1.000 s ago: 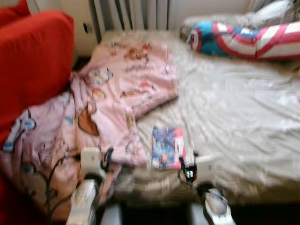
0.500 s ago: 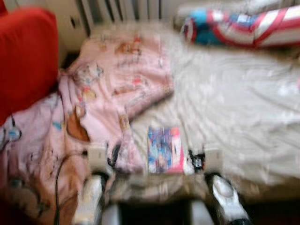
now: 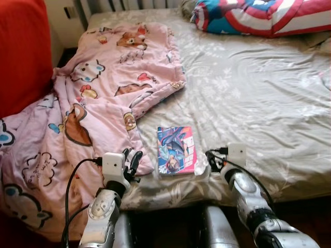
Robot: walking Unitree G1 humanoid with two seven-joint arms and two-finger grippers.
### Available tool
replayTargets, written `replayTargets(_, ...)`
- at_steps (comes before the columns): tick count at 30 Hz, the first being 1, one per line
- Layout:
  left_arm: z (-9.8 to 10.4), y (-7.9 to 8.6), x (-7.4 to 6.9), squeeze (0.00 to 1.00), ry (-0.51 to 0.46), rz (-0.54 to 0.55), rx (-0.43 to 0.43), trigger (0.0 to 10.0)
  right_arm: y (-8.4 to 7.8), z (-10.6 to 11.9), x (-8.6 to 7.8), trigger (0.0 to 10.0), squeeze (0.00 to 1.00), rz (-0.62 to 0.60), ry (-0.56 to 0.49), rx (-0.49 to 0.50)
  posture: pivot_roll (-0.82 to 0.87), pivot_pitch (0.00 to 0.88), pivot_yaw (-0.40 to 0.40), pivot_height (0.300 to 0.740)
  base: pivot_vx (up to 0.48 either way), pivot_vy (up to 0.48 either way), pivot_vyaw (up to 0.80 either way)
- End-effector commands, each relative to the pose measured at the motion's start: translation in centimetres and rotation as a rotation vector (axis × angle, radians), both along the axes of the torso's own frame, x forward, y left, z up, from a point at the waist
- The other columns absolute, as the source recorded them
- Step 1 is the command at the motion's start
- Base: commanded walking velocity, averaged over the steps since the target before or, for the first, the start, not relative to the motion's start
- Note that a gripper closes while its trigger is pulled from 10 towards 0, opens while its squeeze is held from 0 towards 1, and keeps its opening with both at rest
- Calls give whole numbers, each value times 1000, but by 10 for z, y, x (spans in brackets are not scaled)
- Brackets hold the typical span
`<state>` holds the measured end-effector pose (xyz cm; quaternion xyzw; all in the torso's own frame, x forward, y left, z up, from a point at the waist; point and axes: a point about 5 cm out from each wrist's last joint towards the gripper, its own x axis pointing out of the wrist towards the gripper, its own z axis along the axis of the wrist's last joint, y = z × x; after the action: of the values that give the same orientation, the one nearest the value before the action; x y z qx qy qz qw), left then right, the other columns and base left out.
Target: Clean up the room
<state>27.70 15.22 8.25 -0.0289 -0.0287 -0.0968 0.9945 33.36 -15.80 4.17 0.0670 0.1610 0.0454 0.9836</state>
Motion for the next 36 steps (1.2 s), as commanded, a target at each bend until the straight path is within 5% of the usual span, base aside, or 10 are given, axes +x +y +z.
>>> replayTargets(1,-2,2,-6,0,21,-1,5,10000,2,-6,-3,10000,1000,-5,43,46,-37,284,25,597,0,0,0)
replayTargets(5,-1,3,-12,0,28,-5,7,10000,8,-12,-5,10000,945,26,123,66,-29,306,22,597,0,0,0)
replayTargets(6,-1,4,-13,0,33,-3,8,10000,9,-12,-5,10000,0,30,123,54,-28,307,22,597,0,0,0)
replayTargets(12,-2,5,-20,0,52,2,15,10000,4,-17,-7,10000,0,5,180,37,-12,317,19,597,0,0,0)
replayTargets(13,-1,5,-20,0,54,2,15,10000,3,-17,-7,4471,0,1,184,45,-12,317,19,597,0,0,0)
replayTargets(14,-1,5,-21,0,55,2,15,10000,3,-17,-7,353,0,0,183,45,-12,317,19,597,0,0,0)
replayTargets(15,-1,5,-21,0,54,2,16,10000,3,-17,-7,0,0,1,182,43,-12,317,19,597,0,0,0)
replayTargets(36,1,4,-22,0,66,7,36,10000,8,-11,-2,0,0,30,139,48,-9,310,16,597,0,0,0)
